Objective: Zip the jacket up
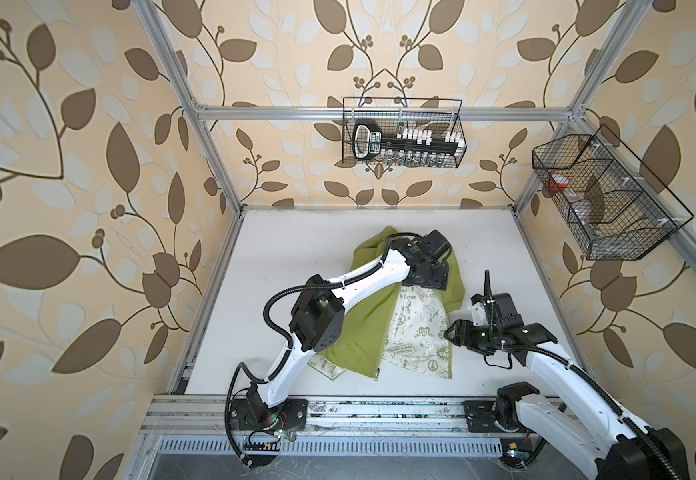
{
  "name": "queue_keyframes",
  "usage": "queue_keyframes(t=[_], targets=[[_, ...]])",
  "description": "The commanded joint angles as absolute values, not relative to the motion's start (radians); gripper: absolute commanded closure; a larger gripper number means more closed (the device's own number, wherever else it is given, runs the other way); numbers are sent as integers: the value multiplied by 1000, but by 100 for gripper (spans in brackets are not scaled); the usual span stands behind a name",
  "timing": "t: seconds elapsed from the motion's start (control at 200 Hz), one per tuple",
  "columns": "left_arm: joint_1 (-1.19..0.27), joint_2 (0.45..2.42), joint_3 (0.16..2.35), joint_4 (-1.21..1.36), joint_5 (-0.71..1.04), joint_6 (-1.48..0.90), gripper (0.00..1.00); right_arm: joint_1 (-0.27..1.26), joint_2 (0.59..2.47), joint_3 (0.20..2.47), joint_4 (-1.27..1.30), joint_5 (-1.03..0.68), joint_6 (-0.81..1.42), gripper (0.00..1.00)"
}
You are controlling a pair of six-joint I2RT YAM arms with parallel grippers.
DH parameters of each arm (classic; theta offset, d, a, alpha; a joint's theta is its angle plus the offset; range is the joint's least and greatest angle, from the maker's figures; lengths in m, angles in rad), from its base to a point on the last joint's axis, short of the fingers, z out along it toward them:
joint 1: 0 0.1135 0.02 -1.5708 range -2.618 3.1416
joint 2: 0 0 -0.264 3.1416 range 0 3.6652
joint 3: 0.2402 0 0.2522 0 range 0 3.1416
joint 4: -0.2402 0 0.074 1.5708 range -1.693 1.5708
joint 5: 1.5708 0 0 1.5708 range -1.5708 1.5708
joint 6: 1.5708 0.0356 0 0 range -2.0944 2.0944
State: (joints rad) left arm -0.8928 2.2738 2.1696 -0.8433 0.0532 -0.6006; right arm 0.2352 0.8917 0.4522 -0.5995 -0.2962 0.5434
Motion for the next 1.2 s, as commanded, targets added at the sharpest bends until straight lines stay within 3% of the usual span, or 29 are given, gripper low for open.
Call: queue_keyframes(t=[0.0,0.25,0.39,0.555,0.61,0.72,0.815,1.0,1.194], targets=[[-878,2316,2282,-933,28,-560,17,275,926,433,-490,-294,600,31],[-865,2357,2326,-946,-68,-499,17,283,1054,424,-381,-272,606,32],[-855,2401,2357,-968,-71,-474,25,283,1107,403,-314,-292,621,37],[-834,2442,2393,-960,-43,-484,49,290,1133,366,-241,-326,648,53],[-827,2444,2393,-938,-22,-491,58,294,1124,361,-228,-336,655,62],[-812,2440,2396,-904,3,-519,86,296,1088,377,-248,-345,660,84],[-796,2421,2396,-878,16,-547,100,296,1034,417,-310,-341,656,97],[-758,2329,2395,-793,63,-580,100,293,932,613,-512,-288,614,100],[-684,2223,2368,-624,120,-675,100,267,991,916,-756,-127,505,100]])
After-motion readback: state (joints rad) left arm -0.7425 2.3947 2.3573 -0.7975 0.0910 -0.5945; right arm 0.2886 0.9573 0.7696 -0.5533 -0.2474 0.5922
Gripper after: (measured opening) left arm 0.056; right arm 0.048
